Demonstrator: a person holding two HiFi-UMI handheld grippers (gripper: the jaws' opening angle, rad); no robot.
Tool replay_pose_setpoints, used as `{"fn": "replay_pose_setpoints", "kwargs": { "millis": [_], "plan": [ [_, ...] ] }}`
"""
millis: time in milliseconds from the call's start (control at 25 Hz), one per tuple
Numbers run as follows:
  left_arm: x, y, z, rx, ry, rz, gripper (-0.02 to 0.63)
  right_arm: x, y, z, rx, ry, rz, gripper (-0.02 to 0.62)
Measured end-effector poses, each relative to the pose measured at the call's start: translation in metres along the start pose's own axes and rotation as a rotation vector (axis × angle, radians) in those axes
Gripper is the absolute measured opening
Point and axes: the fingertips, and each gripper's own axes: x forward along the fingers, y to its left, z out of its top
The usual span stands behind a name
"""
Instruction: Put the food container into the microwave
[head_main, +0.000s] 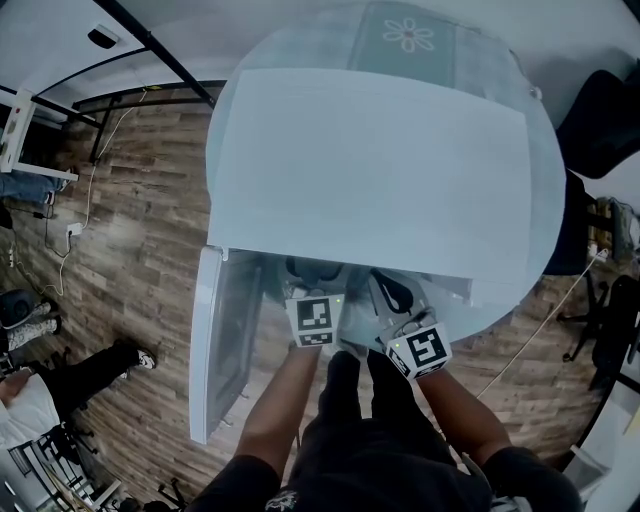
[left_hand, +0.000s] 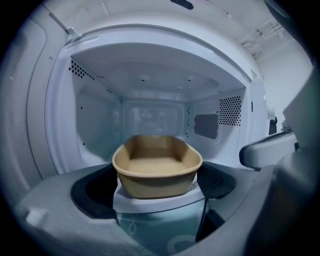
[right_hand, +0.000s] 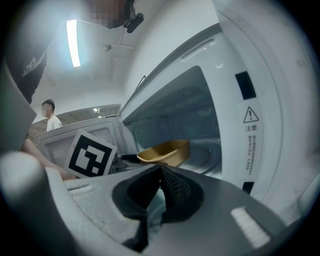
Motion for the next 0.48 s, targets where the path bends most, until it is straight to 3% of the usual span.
{"fn": "replay_pose_setpoints", "kwargs": {
  "millis": [480],
  "plan": [
    [-0.016,-0.007,-0.008,0.016,0.024,0.034,0.488,-0.015,0.003,0.008,-0.014,-0.015,0.01,0.002]
  ]
}}
